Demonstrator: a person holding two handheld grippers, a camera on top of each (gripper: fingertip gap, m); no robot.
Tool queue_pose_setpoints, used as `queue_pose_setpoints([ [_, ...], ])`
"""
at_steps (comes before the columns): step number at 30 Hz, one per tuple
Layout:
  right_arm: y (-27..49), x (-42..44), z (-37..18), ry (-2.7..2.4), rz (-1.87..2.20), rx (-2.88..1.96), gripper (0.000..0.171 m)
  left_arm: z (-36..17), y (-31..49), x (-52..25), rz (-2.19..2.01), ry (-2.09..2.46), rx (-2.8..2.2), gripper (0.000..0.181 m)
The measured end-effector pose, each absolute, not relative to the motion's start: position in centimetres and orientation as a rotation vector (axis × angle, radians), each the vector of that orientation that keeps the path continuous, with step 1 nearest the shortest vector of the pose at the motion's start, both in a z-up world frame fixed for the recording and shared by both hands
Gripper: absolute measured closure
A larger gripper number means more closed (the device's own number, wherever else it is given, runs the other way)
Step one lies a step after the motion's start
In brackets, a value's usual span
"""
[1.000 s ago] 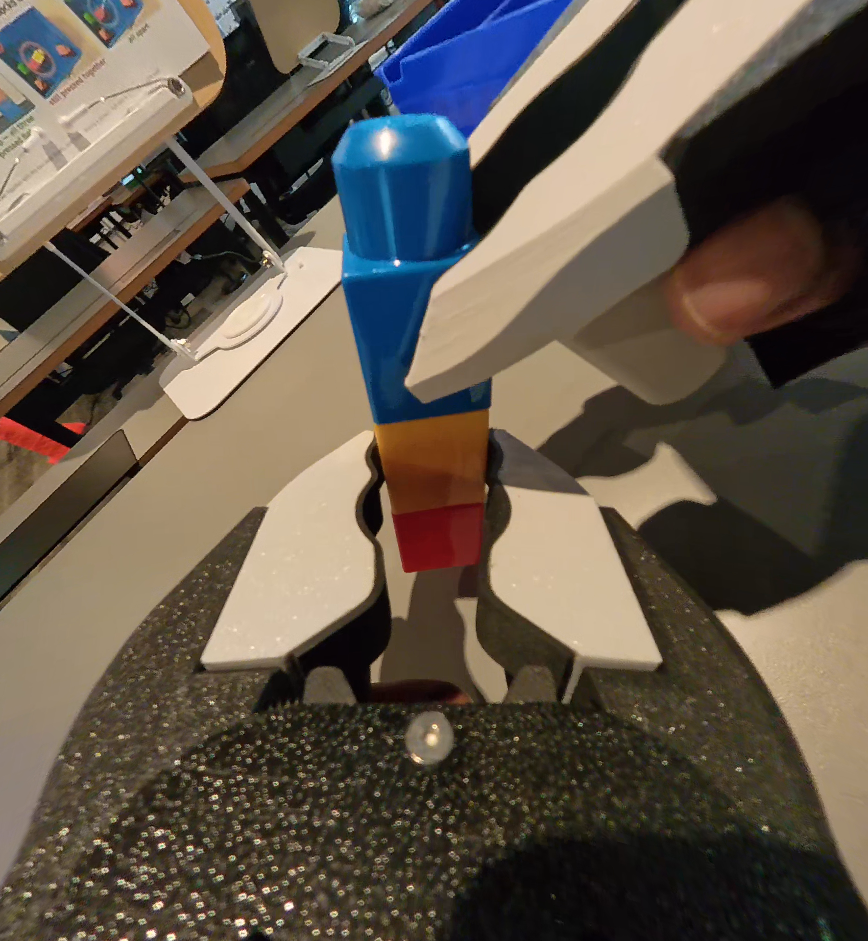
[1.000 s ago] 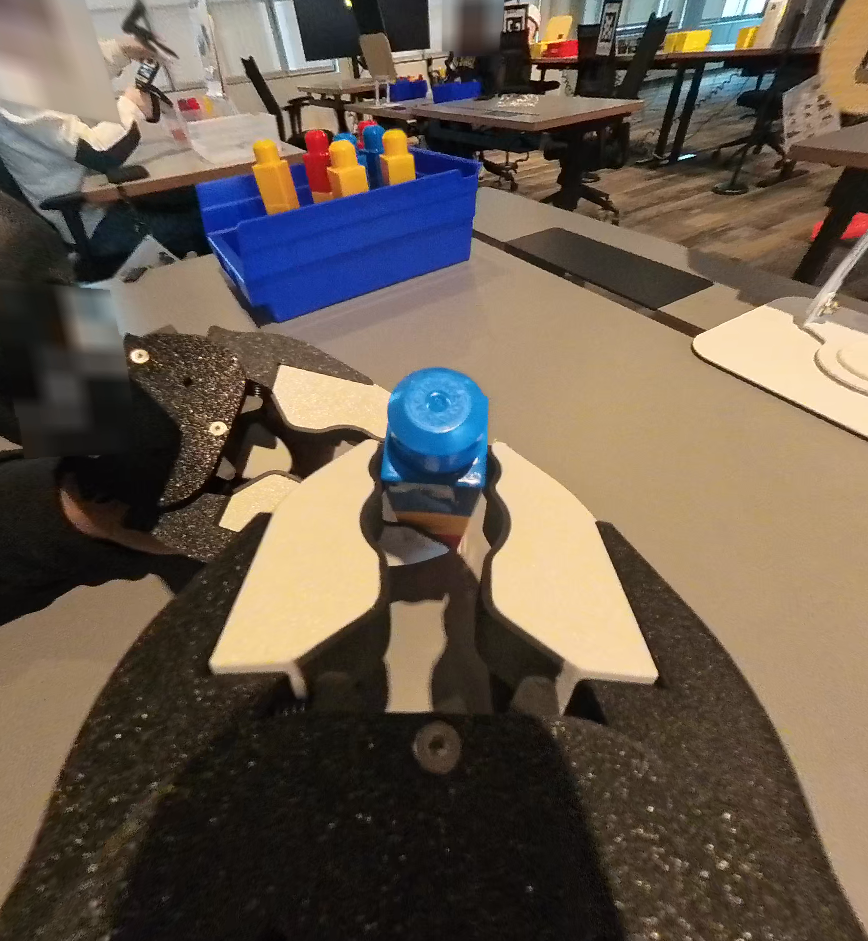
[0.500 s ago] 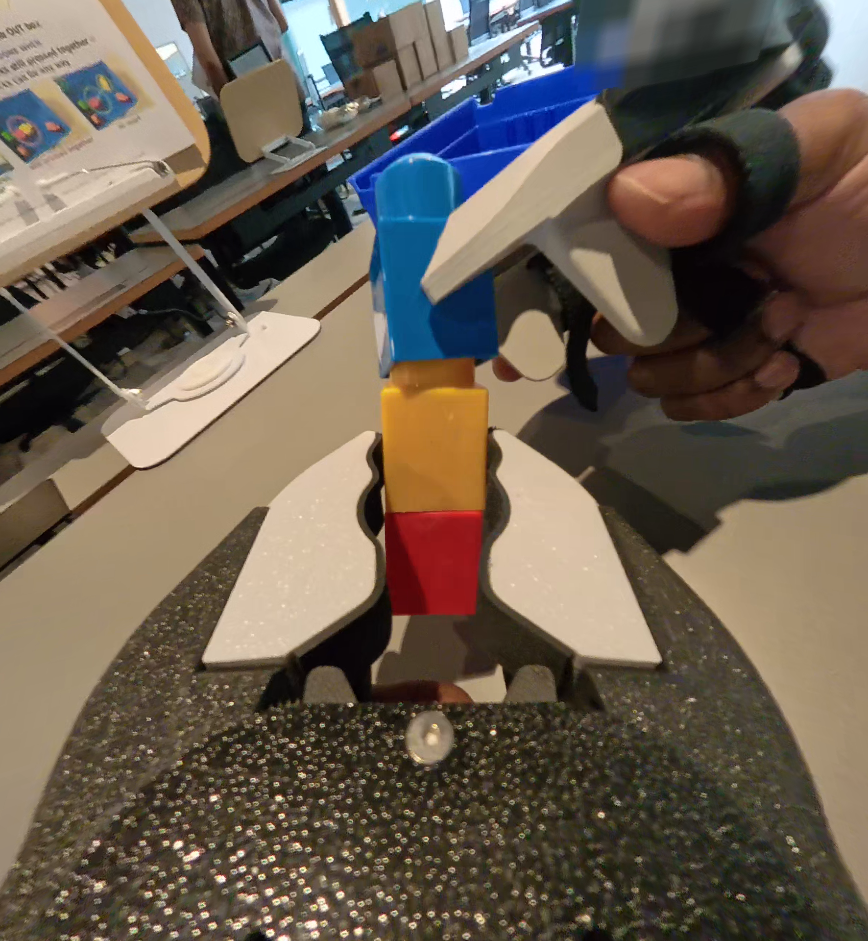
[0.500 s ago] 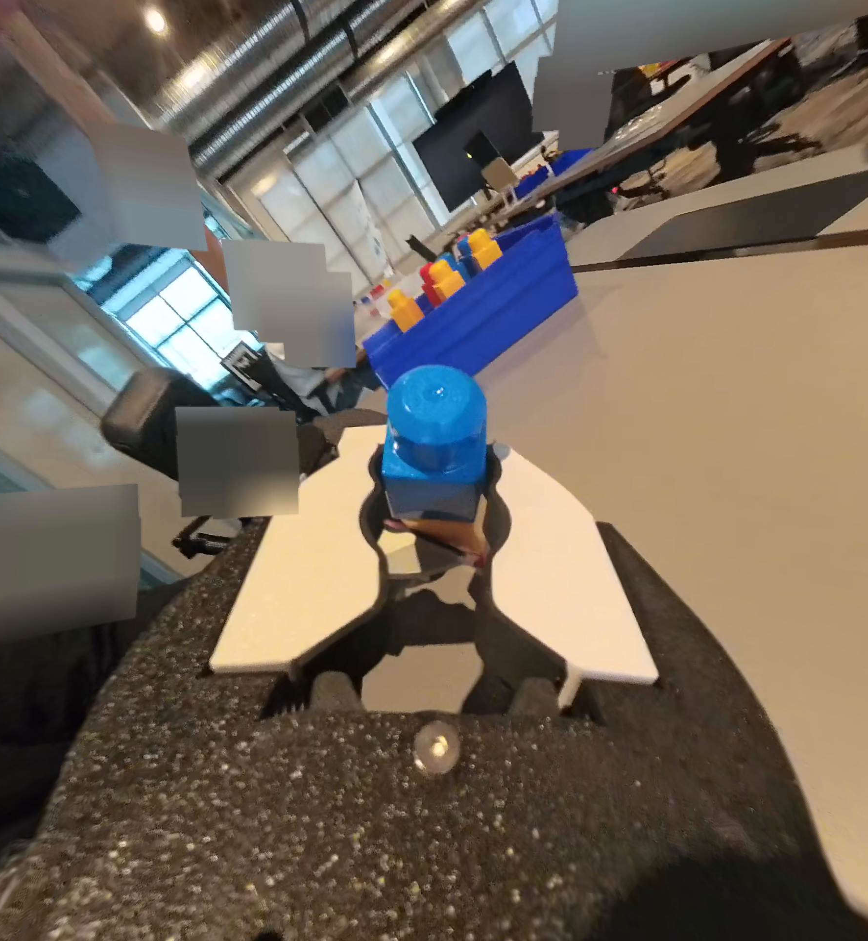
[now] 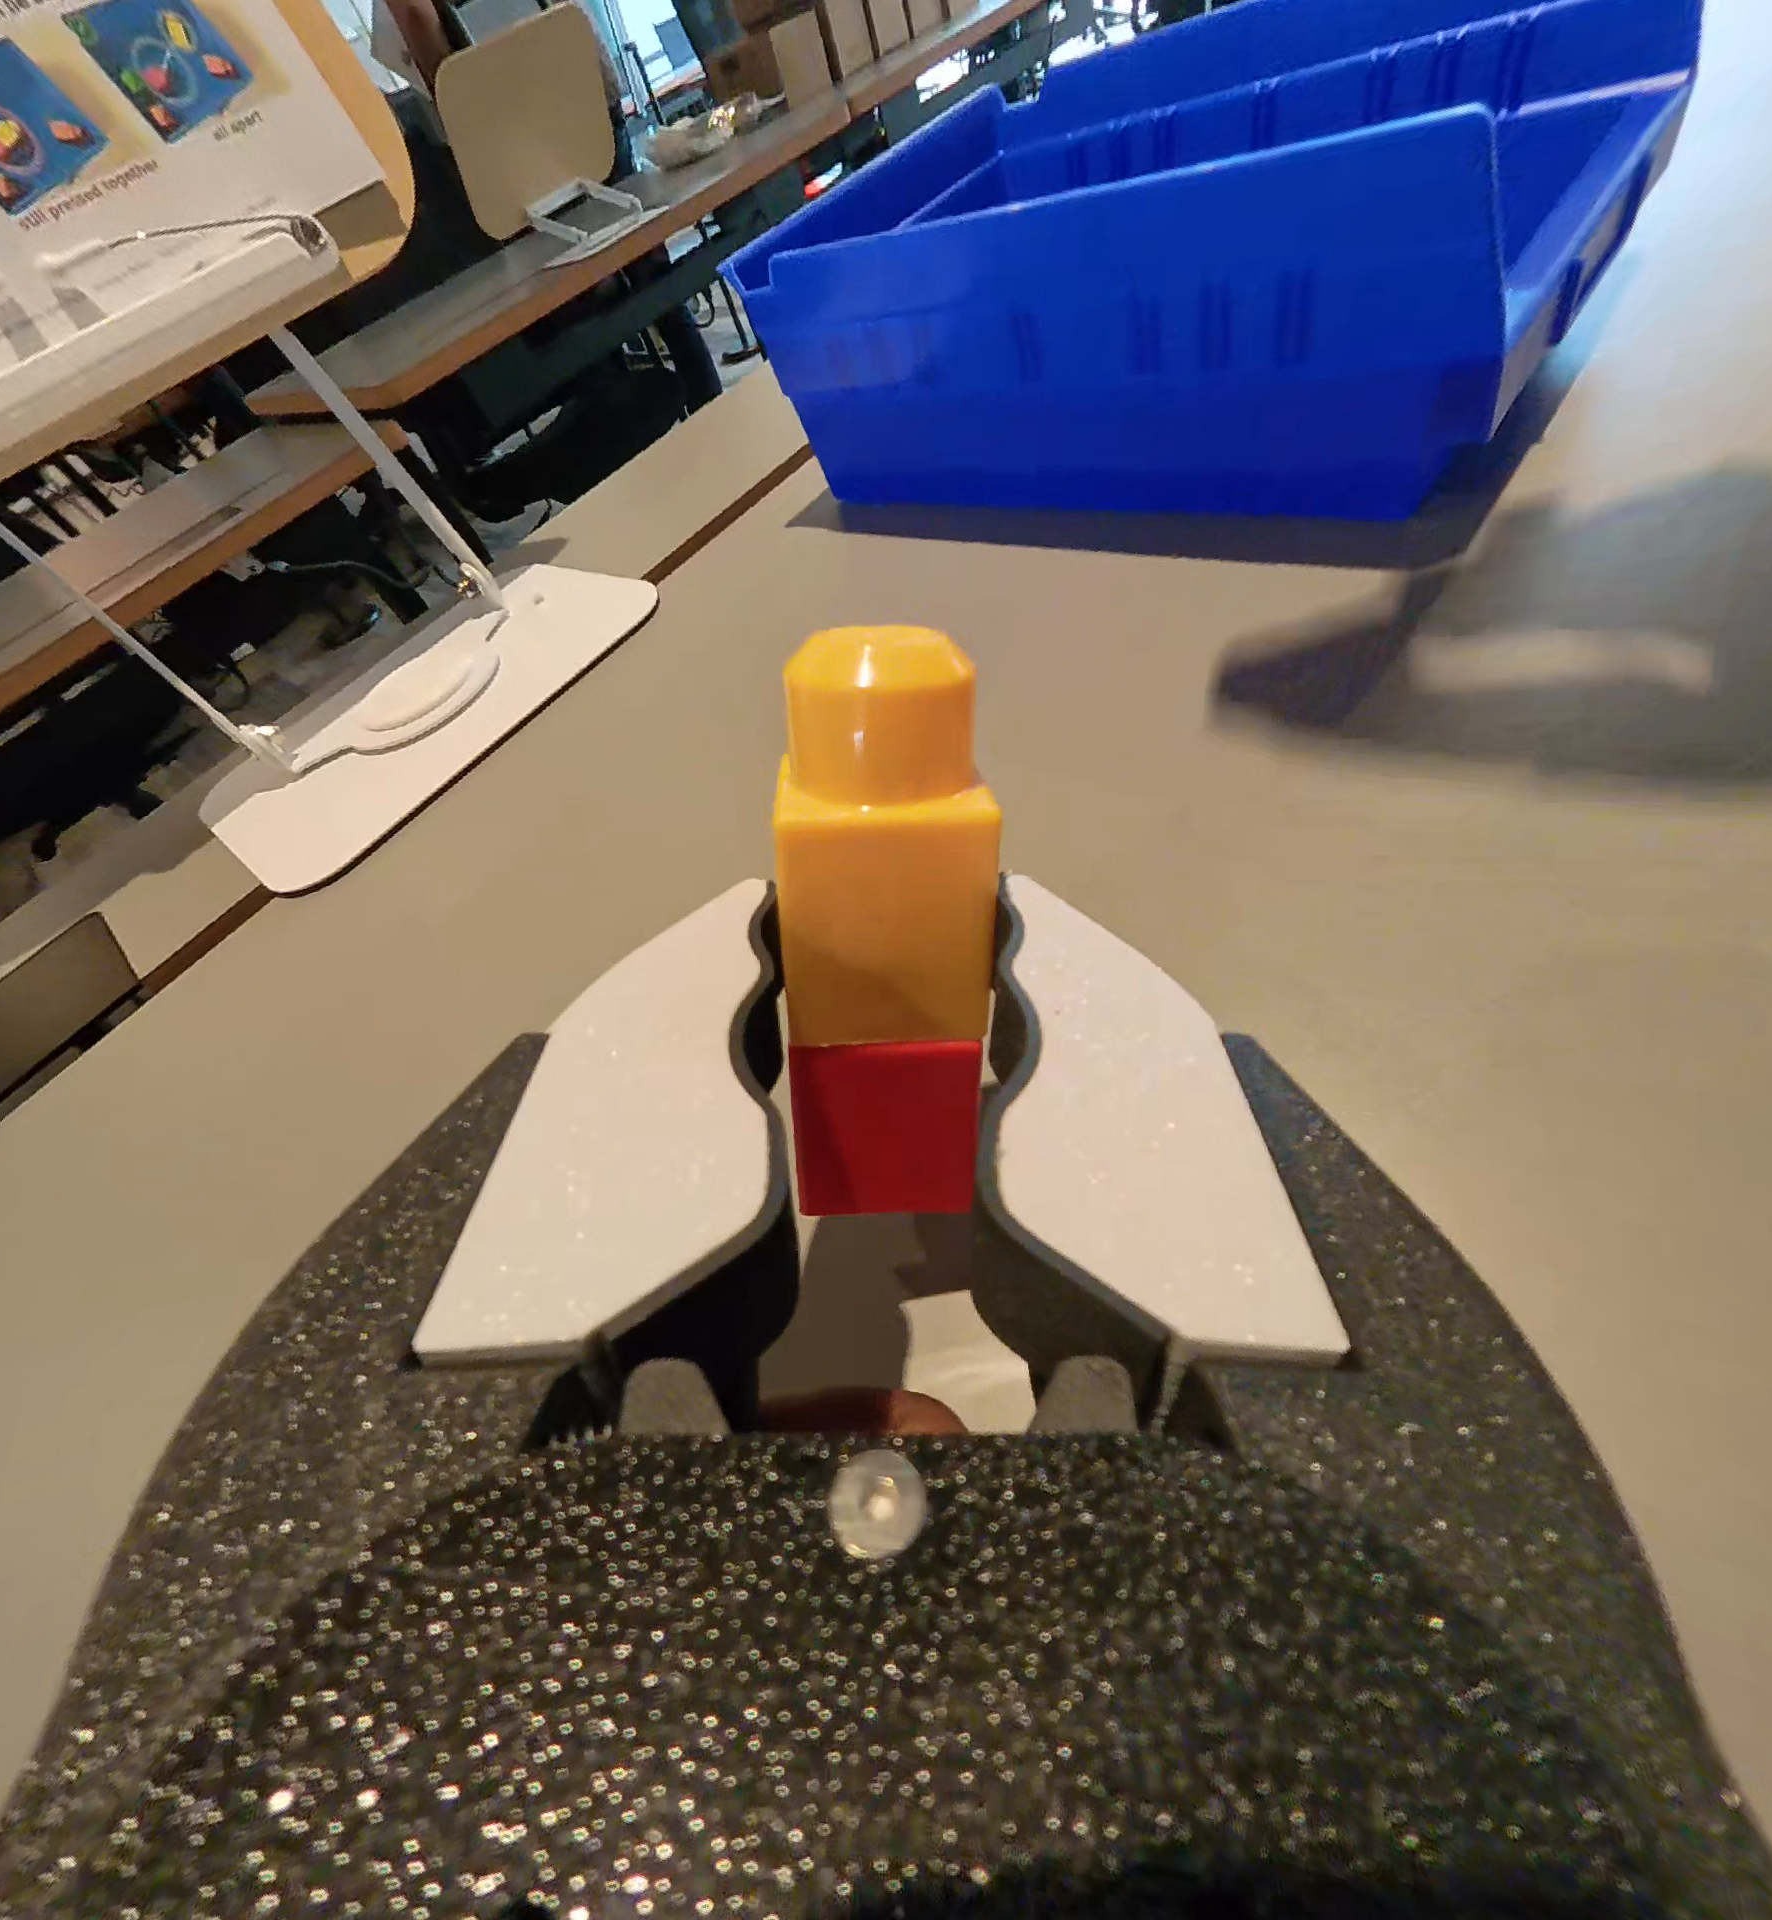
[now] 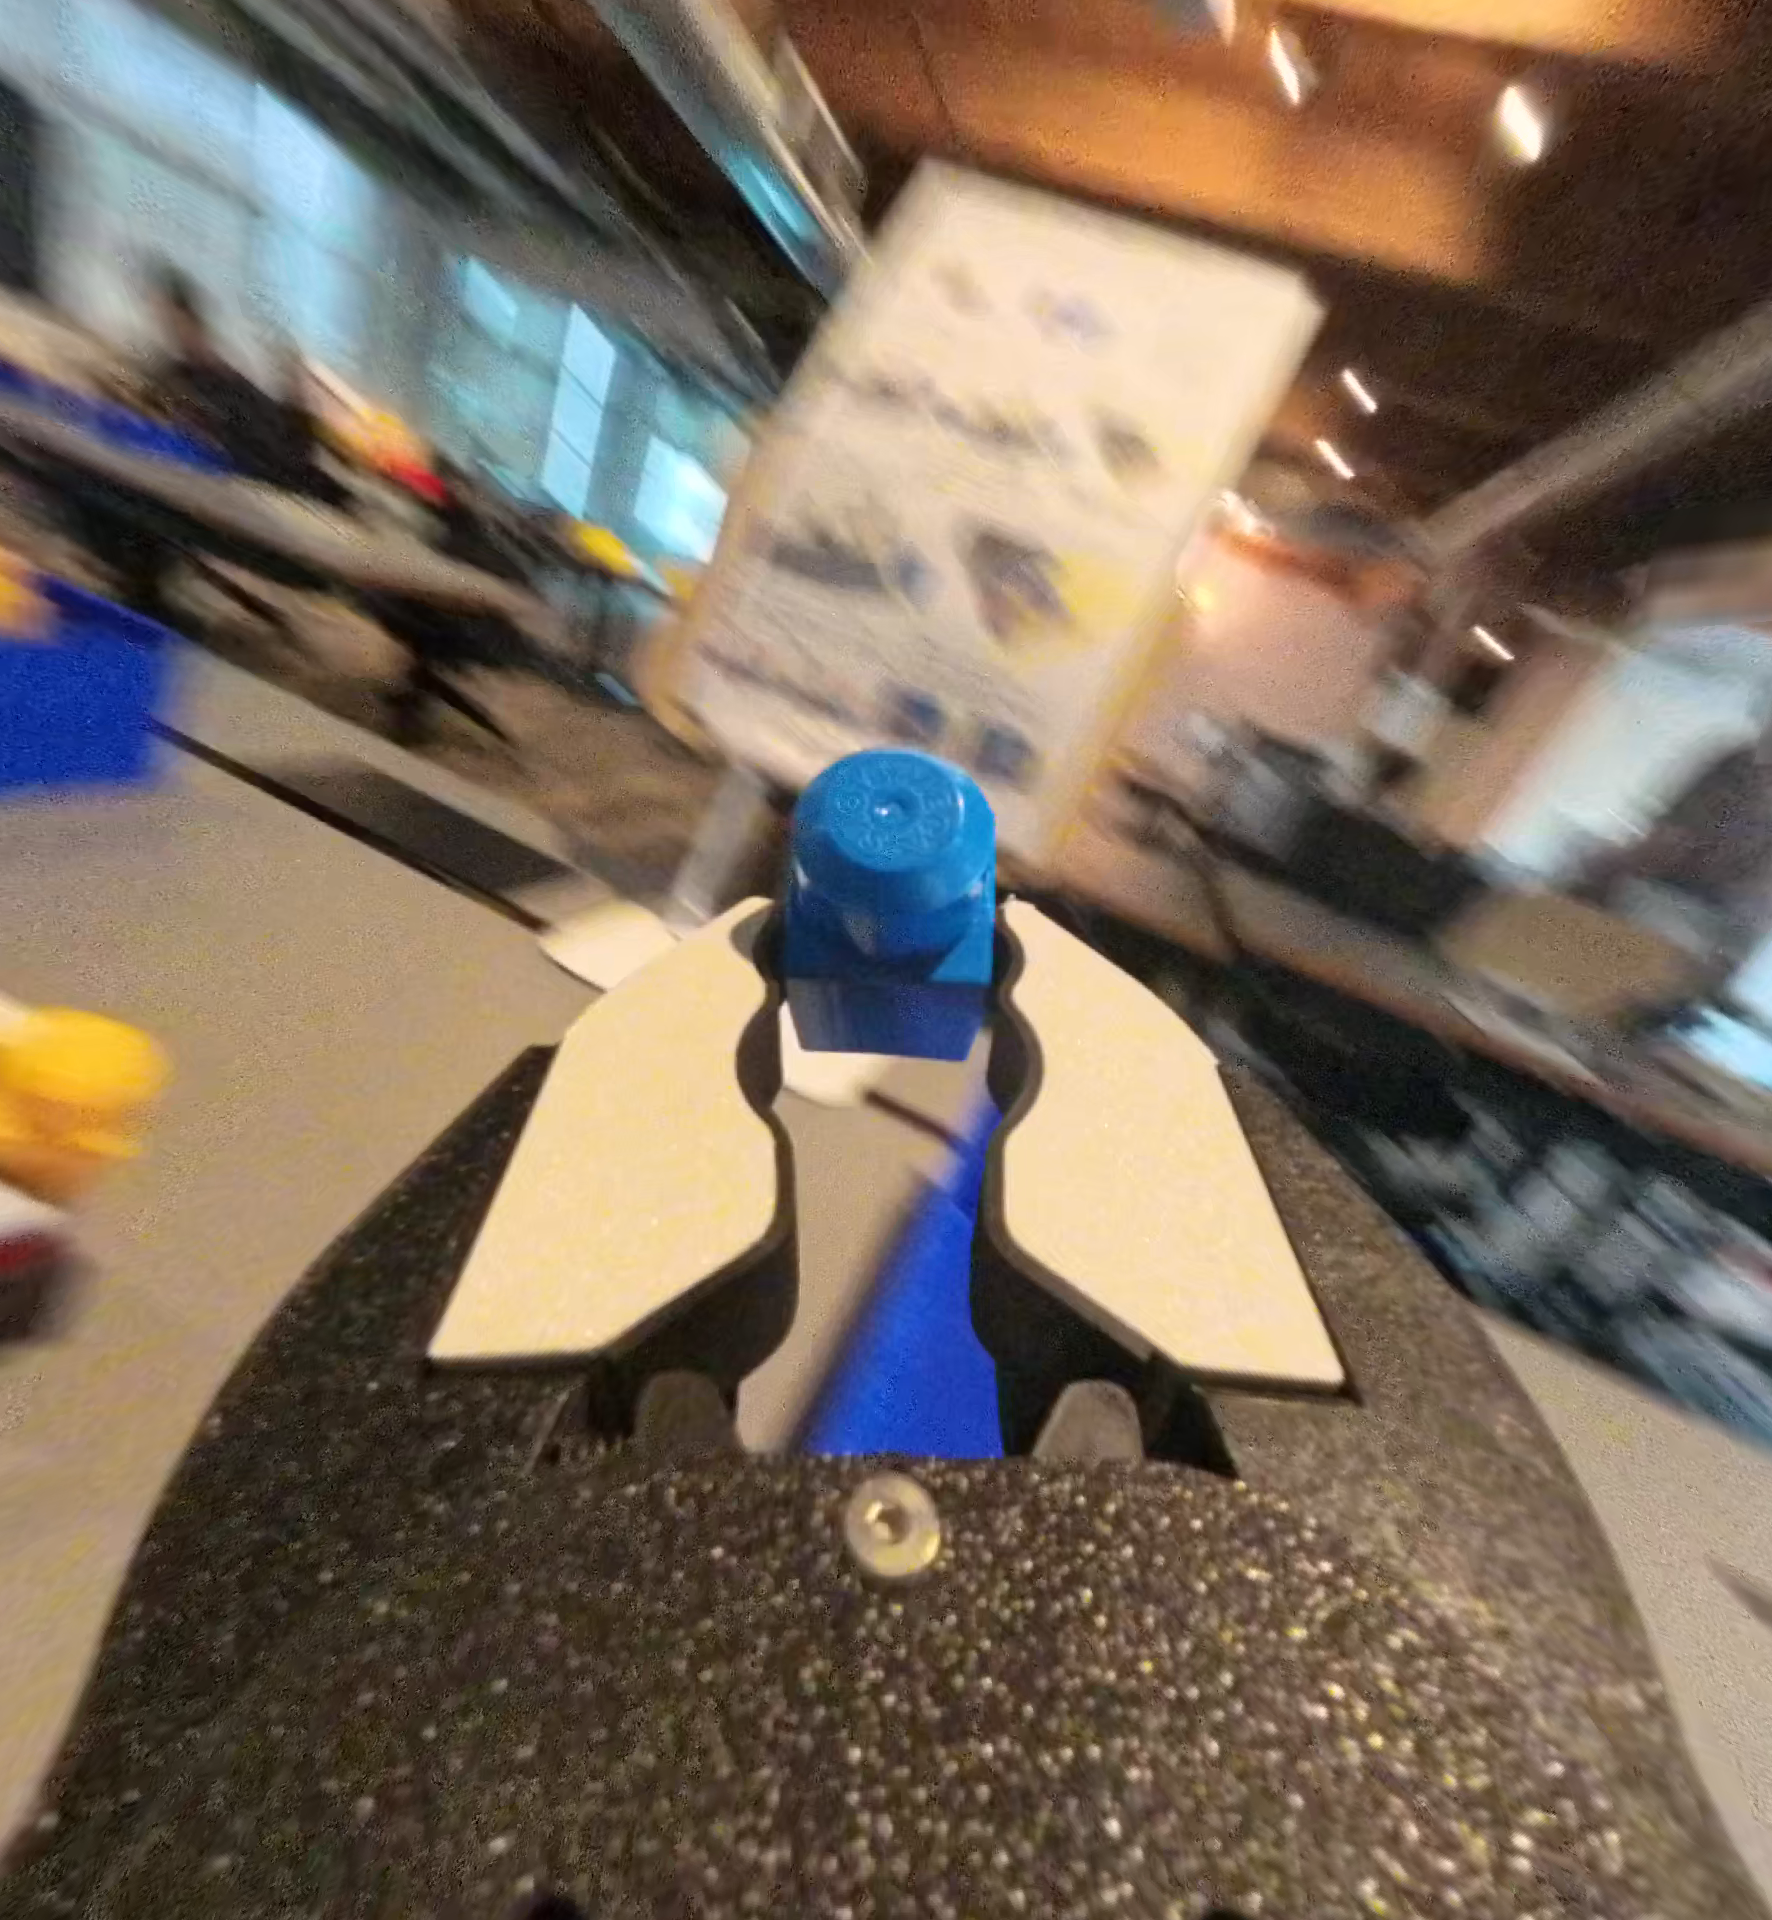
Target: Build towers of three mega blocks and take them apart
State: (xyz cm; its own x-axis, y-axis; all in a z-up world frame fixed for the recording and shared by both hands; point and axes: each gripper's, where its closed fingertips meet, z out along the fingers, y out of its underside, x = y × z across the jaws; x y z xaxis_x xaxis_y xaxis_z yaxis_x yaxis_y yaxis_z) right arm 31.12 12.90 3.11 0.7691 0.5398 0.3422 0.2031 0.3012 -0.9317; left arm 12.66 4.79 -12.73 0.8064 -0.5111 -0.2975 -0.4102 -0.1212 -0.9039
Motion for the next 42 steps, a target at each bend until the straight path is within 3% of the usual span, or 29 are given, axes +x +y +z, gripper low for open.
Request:
queue_pose_setpoints([
  [5, 20.6, 39.0, -6.6, -0.618, 0.097, -1.795, 0.134, -13.1, 5.1, 13.0, -0.076, 0.748, -1.747, 0.145],
  [10, 21.7, 40.2, -10.9, -0.643, -0.005, -1.989, 0.134, -13.1, 5.2, 12.7, -0.081, 0.736, -1.745, 0.145],
  [18, 21.6, 40.0, -9.4, -0.554, 0.087, -1.923, 0.130, -12.6, 4.8, 12.4, -0.106, 0.710, -1.734, 0.145],
  [22, 19.7, 37.4, -3.9, -0.577, 0.187, -1.617, 0.127, -12.8, 5.0, 12.5, -0.120, 0.705, -1.731, 0.145],
  [25, 12.9, 32.2, 2.2, -0.722, 0.415, -1.182, 0.142, -12.3, 4.6, 12.9, -0.153, 0.697, -1.708, 0.145],
  [27, 8.1, 28.1, 3.0, -0.874, 0.581, -1.040, 0.151, -12.2, 4.4, 13.1, -0.149, 0.700, -1.694, 0.145],
  [30, 3.9, 21.4, -0.4, -1.118, 0.815, -1.132, 0.148, -12.0, 4.4, 13.1, -0.097, 0.721, -1.670, 0.145],
  [32, 3.7, 18.1, -3.9, -1.200, 0.813, -1.302, 0.136, -11.8, 4.4, 13.1, -0.034, 0.740, -1.645, 0.145],
  [39, 2.6, 14.0, -10.2, -1.286, 0.914, -1.576, 0.117, -11.6, 4.1, 14.0, 0.156, 0.875, -1.558, 0.145],
  [41, 2.4, 13.7, -10.7, -1.299, 0.931, -1.592, 0.121, -11.8, 3.8, 14.8, 0.157, 0.920, -1.536, 0.145],
  [42, 2.4, 13.6, -10.9, -1.302, 0.933, -1.601, 0.131, -11.9, 3.7, 15.0, 0.165, 0.935, -1.529, 0.145],
])
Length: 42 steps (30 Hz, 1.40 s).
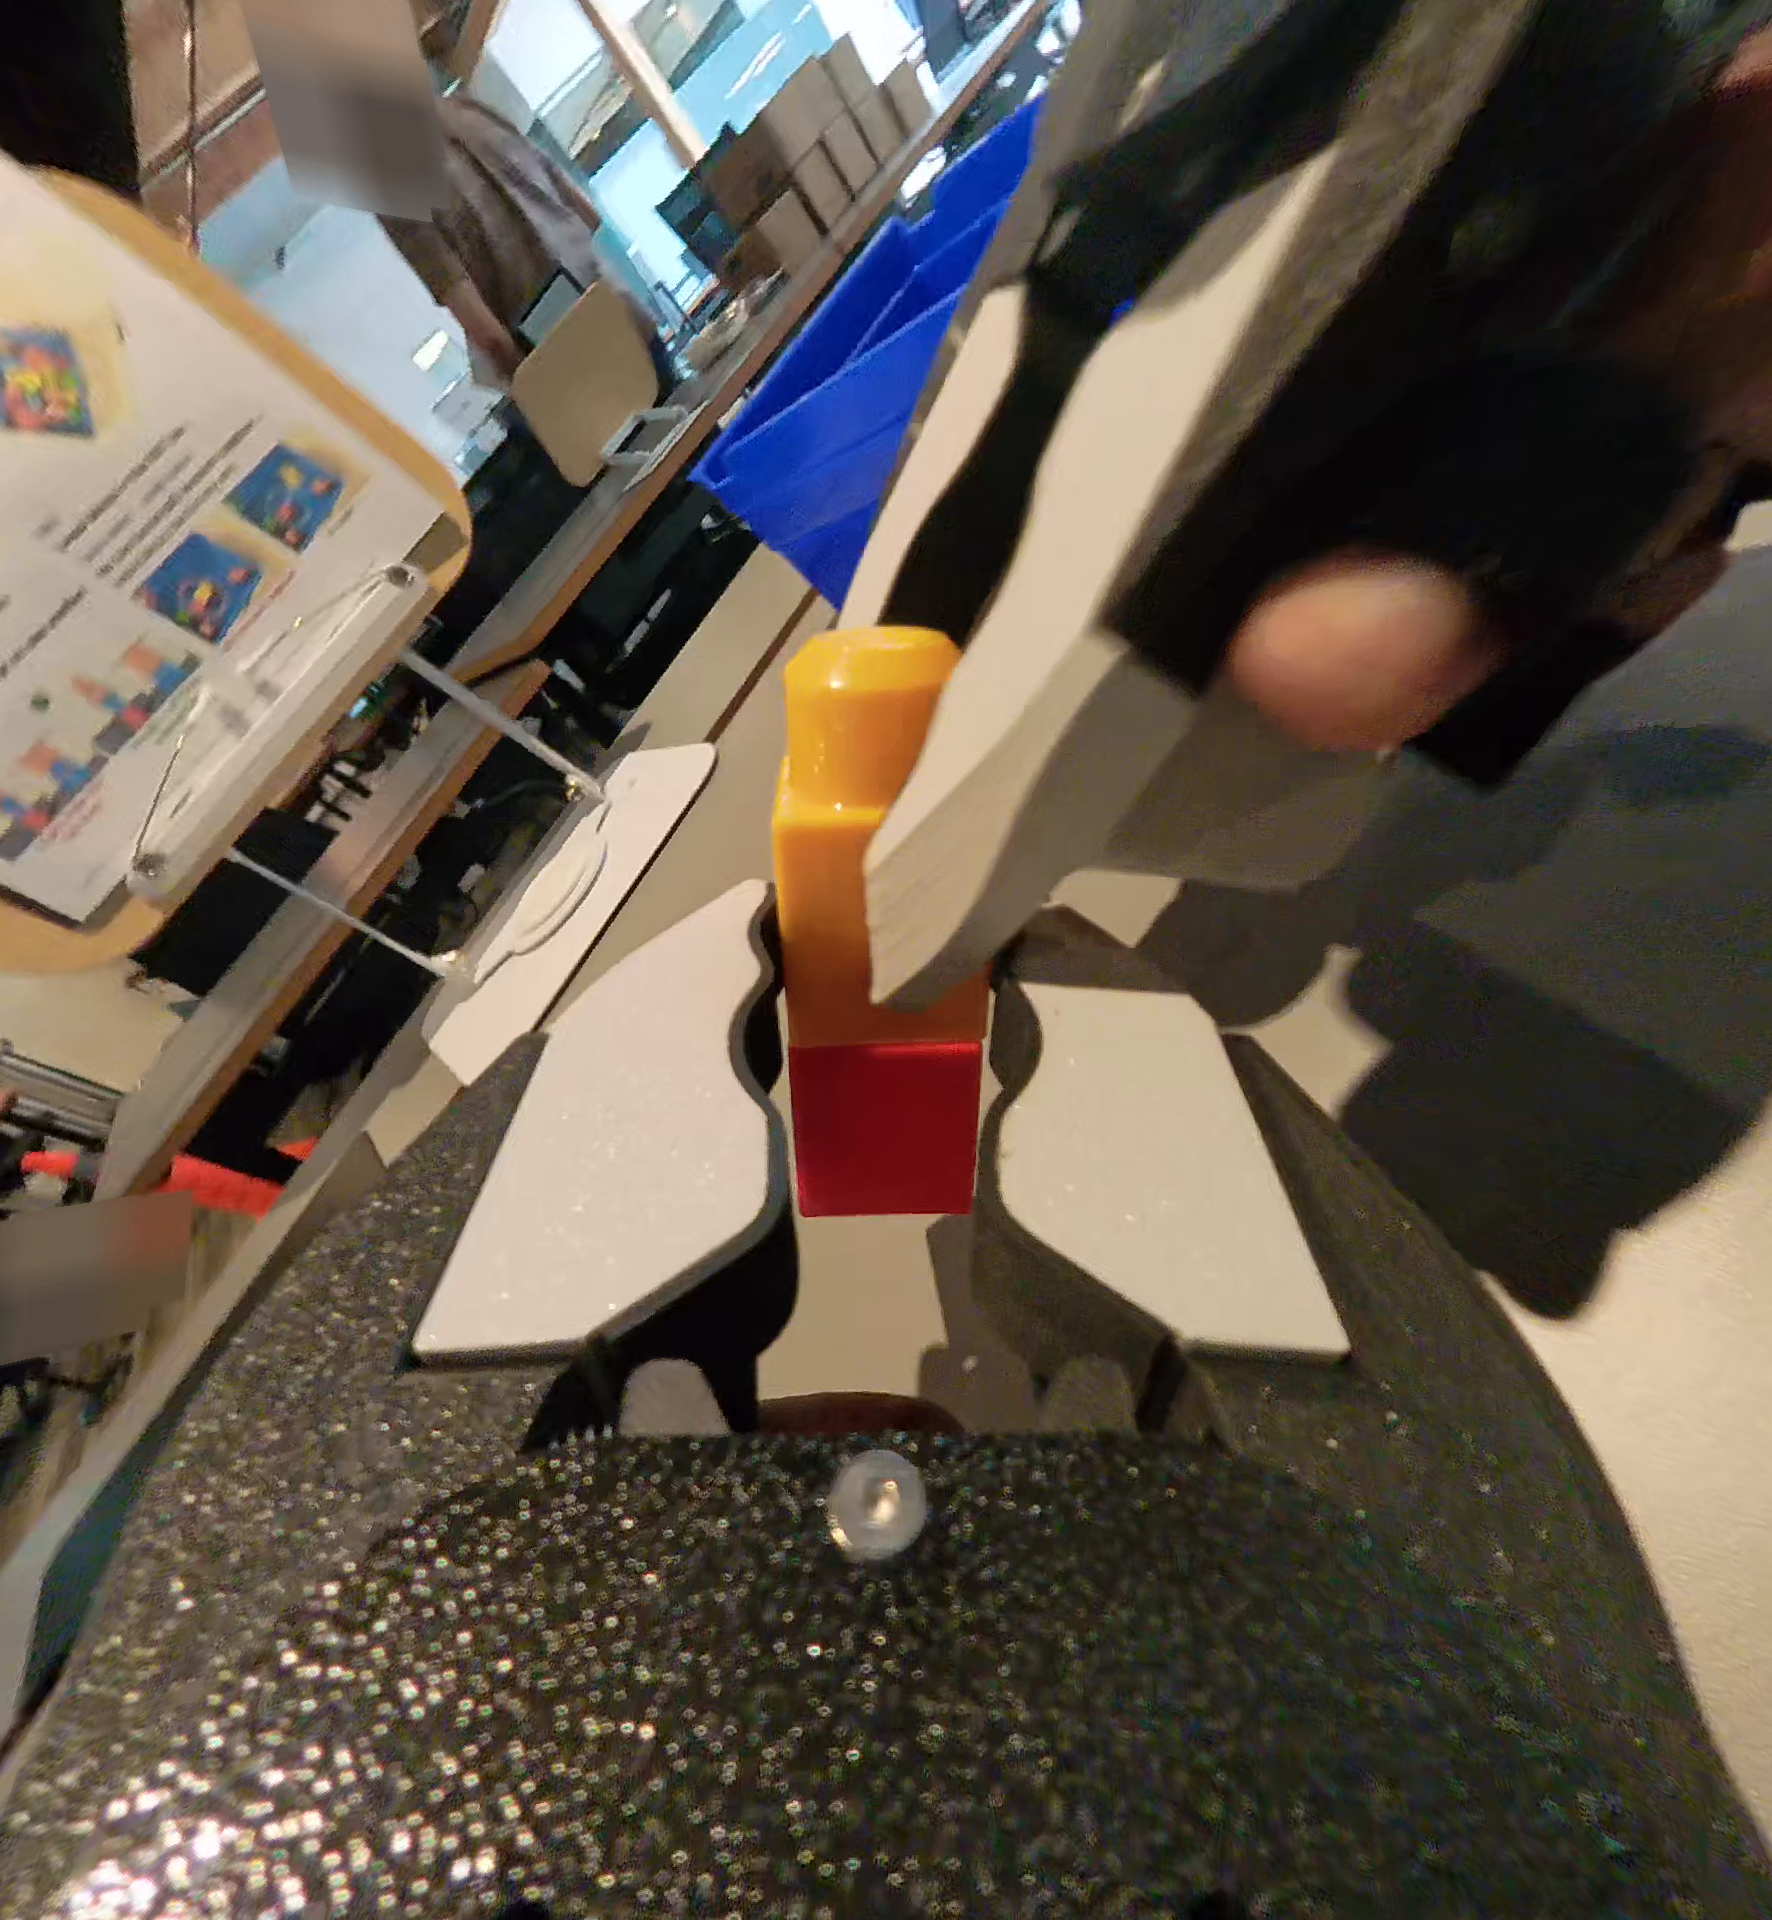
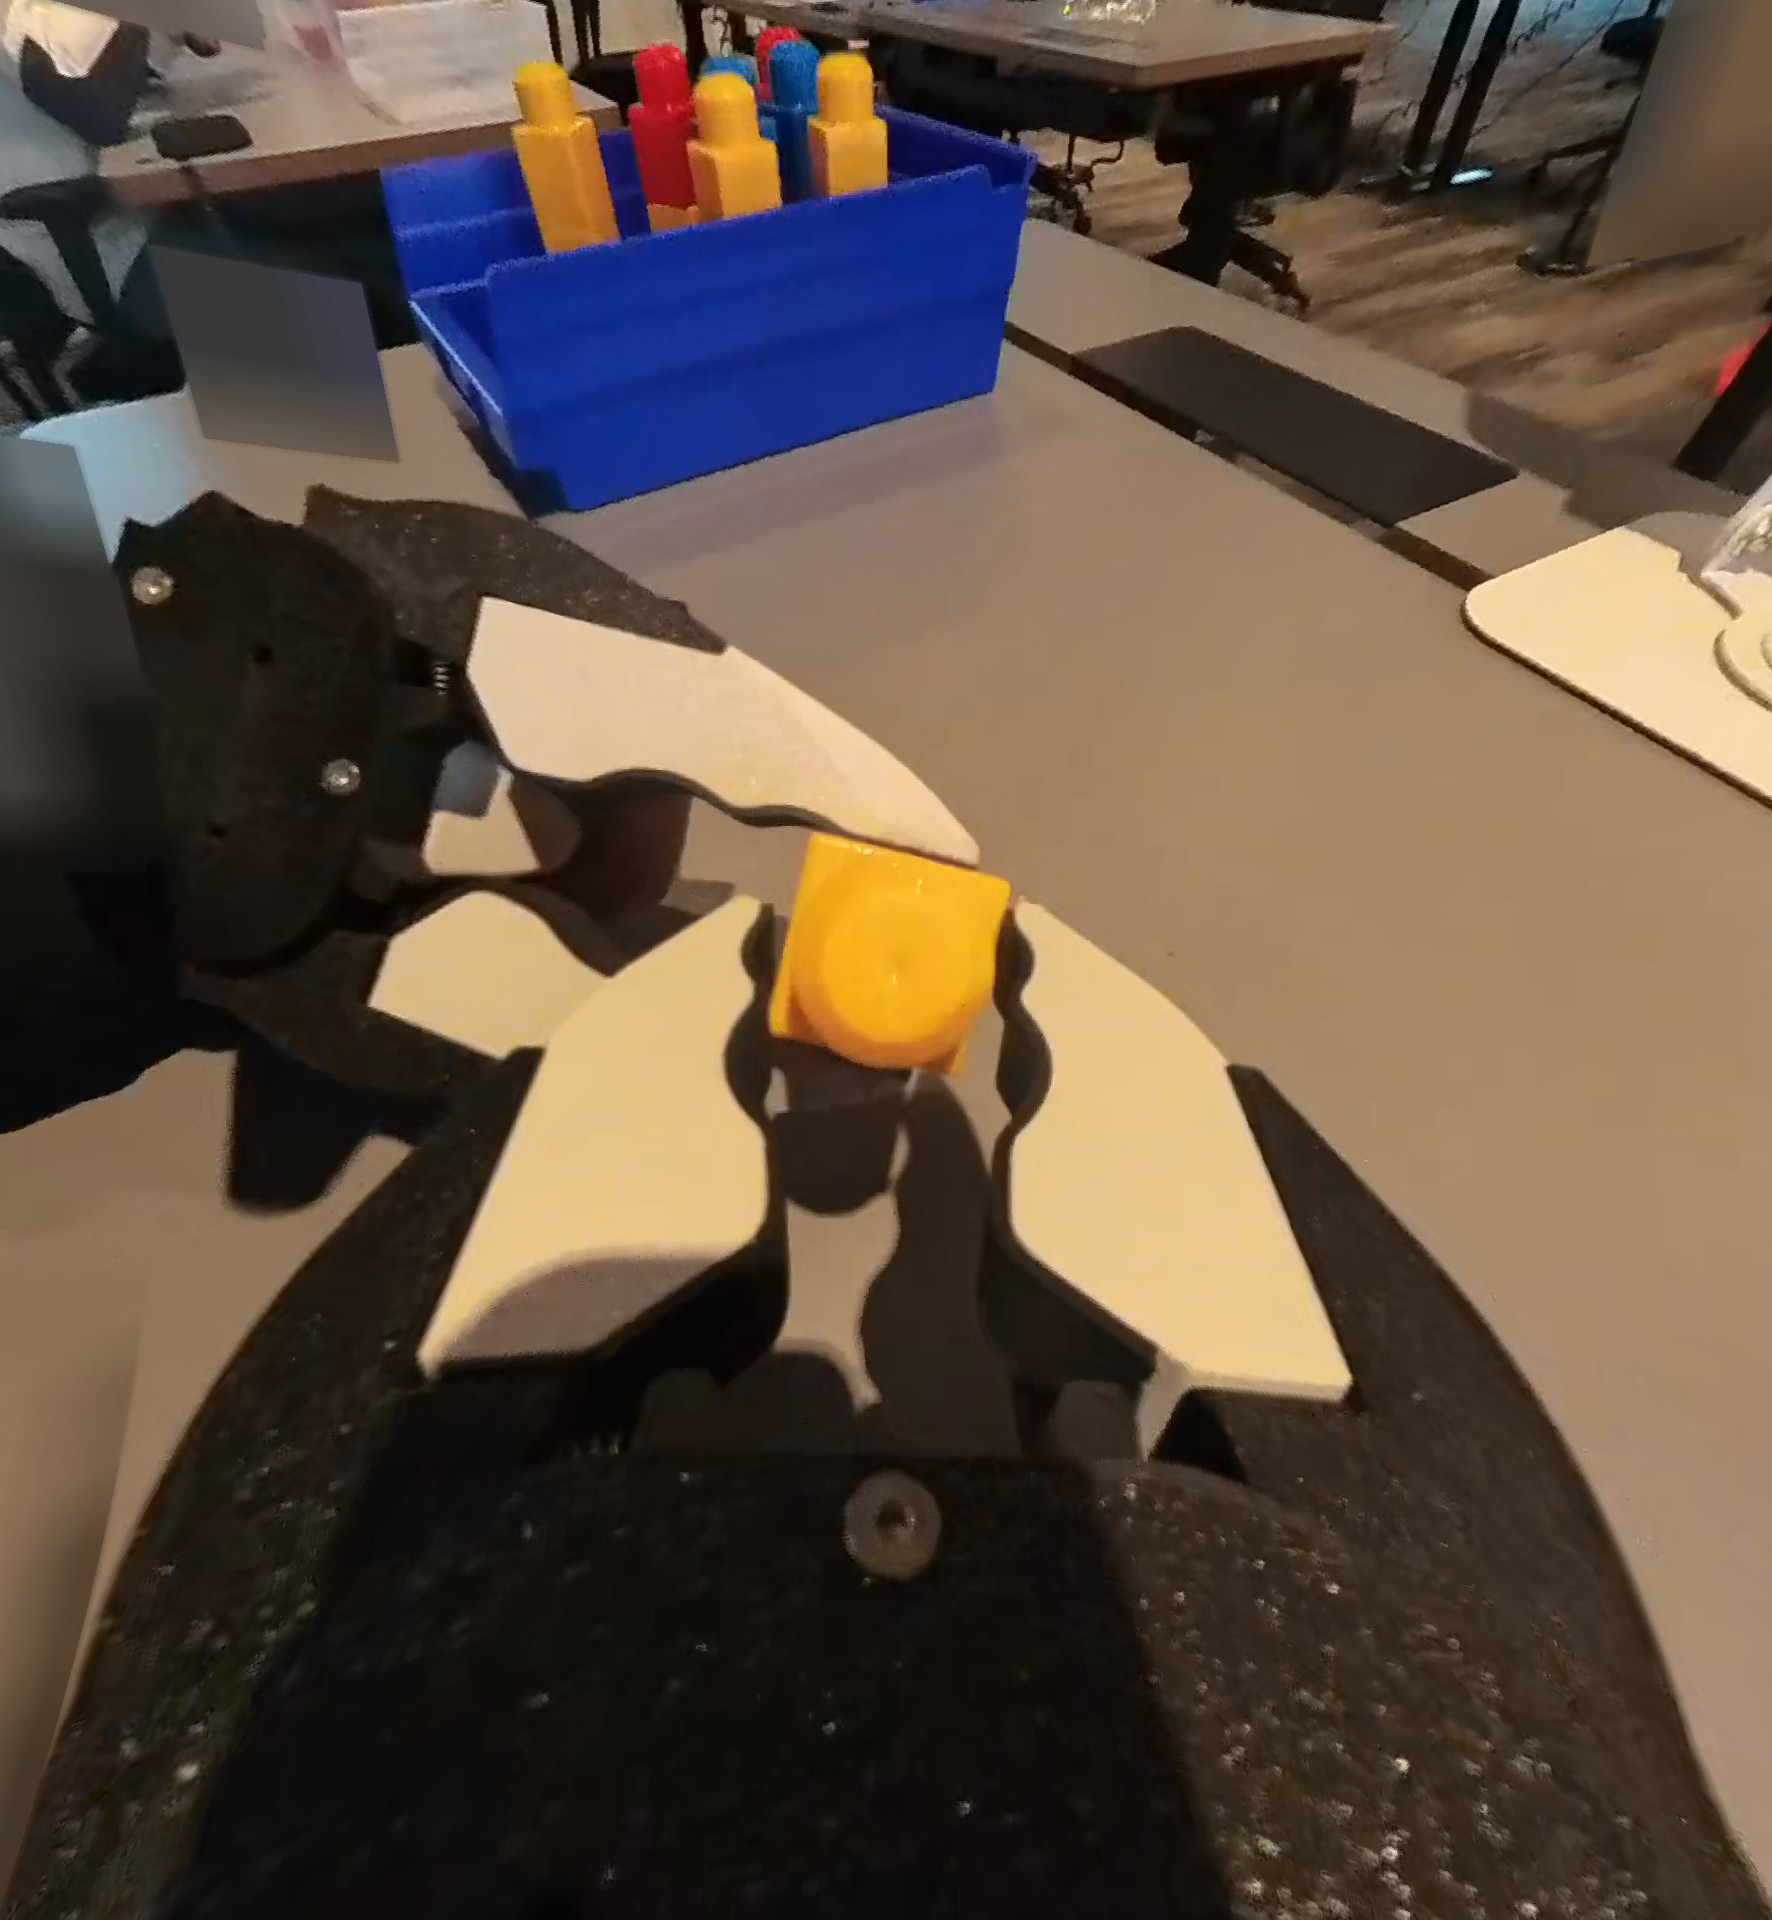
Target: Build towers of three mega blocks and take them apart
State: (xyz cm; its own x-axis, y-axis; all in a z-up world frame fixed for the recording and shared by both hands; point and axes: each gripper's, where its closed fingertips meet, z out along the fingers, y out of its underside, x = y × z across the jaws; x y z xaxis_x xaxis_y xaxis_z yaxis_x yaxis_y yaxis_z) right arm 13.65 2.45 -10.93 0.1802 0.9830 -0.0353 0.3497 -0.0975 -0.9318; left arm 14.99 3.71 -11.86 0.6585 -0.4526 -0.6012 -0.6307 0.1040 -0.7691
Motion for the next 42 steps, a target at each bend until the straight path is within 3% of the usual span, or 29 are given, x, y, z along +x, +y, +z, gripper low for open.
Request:
queue_pose_setpoints([
  [12, 3.1, 14.7, -8.8, -1.175, 1.139, -1.605, 0.133, -13.2, 4.8, 13.8, 0.217, 0.882, -1.621, 0.136],
  [22, 2.6, 14.5, -9.2, -1.202, 1.150, -1.610, 0.133, -13.3, 4.2, 14.2, 0.170, 0.917, -1.619, 0.145],
  [34, 2.6, 15.4, -8.5, -1.083, 1.526, -1.658, 0.134, -12.4, 3.5, 15.2, 0.054, 0.929, -1.580, 0.145],
  [42, 2.6, 14.7, -8.5, -1.230, 1.055, -1.554, 0.134, -12.7, 4.0, 14.2, 0.112, 0.901, -1.636, 0.145],
])
